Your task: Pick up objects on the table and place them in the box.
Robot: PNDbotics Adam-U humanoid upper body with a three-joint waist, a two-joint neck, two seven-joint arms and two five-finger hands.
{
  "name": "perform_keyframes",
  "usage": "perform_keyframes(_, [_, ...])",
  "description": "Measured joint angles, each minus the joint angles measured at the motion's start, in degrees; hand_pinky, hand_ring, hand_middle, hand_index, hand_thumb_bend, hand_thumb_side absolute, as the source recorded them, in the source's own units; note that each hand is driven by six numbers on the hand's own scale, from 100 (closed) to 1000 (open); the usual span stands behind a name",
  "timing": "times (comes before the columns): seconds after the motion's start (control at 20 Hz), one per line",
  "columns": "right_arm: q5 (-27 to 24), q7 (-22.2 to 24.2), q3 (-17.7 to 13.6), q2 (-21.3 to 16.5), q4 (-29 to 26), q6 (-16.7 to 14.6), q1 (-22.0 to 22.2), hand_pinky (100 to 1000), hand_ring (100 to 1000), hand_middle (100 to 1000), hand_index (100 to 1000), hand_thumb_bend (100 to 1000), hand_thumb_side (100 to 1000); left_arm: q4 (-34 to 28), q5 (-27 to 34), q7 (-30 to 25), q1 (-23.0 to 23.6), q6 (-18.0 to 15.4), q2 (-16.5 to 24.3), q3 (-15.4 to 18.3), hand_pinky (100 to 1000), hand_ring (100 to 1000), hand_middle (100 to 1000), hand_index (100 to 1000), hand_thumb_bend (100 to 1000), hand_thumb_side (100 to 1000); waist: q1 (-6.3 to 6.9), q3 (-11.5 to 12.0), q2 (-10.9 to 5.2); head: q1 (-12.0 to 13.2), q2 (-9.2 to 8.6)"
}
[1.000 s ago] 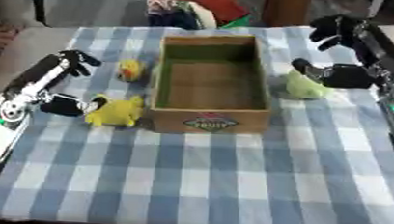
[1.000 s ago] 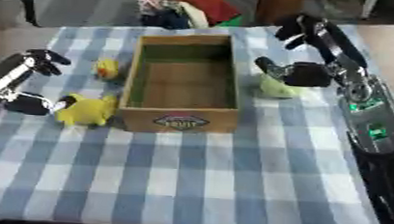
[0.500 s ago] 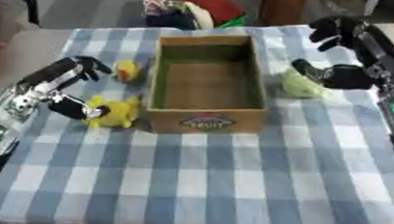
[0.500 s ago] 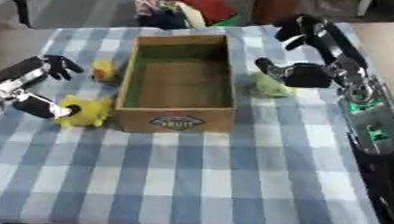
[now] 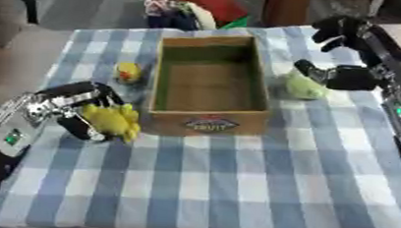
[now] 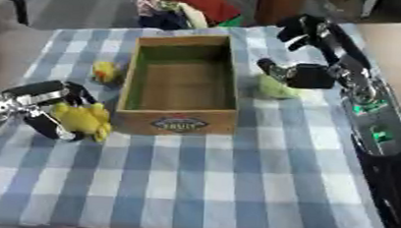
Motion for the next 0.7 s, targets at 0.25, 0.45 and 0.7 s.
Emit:
perform_keyframes(0.25, [0.0,0.0,0.0,0.0,0.0,0.0,0.0,647,720,621,792,463,221,0.0,-0.3,-3.5,-0.2,-0.1,-0.1,0.0,716,590,600,733,346,100,0.0,-0.1,-0.11,-0.1,0.0])
perform_keyframes(0.45, [0.0,0.0,0.0,0.0,0.0,0.0,0.1,648,720,621,791,456,222,-0.9,-2.3,-3.0,-0.1,1.4,-0.1,1.2,645,448,436,611,227,100,-0.03,0.1,-0.12,-0.2,0.0])
perform_keyframes(0.7, [0.0,0.0,0.0,0.0,0.2,0.0,0.4,647,720,620,791,456,222,-6.1,-5.7,0.9,-0.9,5.4,0.0,6.5,630,417,402,576,225,100,-0.05,0.3,-0.31,-0.7,0.0])
